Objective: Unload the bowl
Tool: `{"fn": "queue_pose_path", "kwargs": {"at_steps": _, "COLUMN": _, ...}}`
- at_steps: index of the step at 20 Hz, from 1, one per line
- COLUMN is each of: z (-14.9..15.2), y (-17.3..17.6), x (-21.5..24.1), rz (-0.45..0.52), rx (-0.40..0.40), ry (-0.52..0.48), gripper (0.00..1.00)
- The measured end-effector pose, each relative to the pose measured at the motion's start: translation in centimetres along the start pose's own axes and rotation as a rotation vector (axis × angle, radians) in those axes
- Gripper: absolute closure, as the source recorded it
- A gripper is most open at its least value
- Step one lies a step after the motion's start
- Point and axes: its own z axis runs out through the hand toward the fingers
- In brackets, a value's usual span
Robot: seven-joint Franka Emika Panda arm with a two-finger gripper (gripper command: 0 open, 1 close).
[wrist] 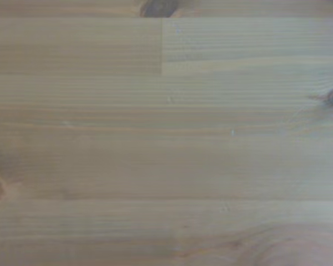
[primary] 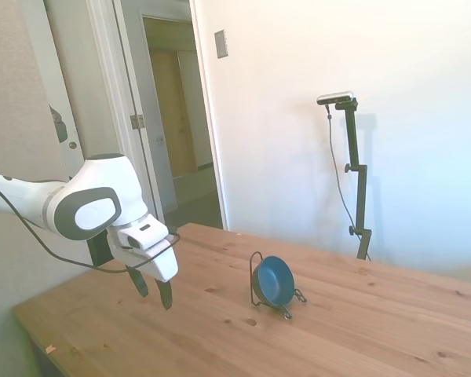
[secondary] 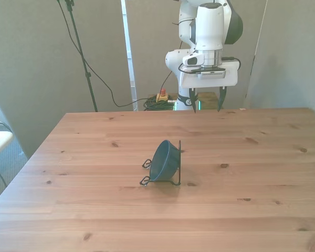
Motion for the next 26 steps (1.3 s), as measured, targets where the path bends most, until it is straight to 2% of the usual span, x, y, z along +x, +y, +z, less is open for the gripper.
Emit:
{"fn": "queue_pose_path", "kwargs": {"at_steps": 11, "z": -3.4, "y": -0.2, "x": 9.9, "rz": 0.010, "rx": 0.095, "ry": 0.026, "gripper": 0.00}}
{"fn": "queue_pose_path", "kwargs": {"at_steps": 16, "z": -3.8, "y": -0.8, "x": 14.5, "rz": -0.028, "rx": 0.185, "ry": 0.002, "gripper": 0.00}}
{"fn": "queue_pose_path", "kwargs": {"at_steps": 20, "z": -4.1, "y": -0.3, "x": 18.0, "rz": -0.069, "rx": 0.227, "ry": -0.038, "gripper": 0.00}}
{"fn": "queue_pose_path", "kwargs": {"at_steps": 26, "z": -3.8, "y": 2.3, "x": 22.2, "rz": -0.126, "rx": 0.220, "ry": -0.100, "gripper": 0.00}}
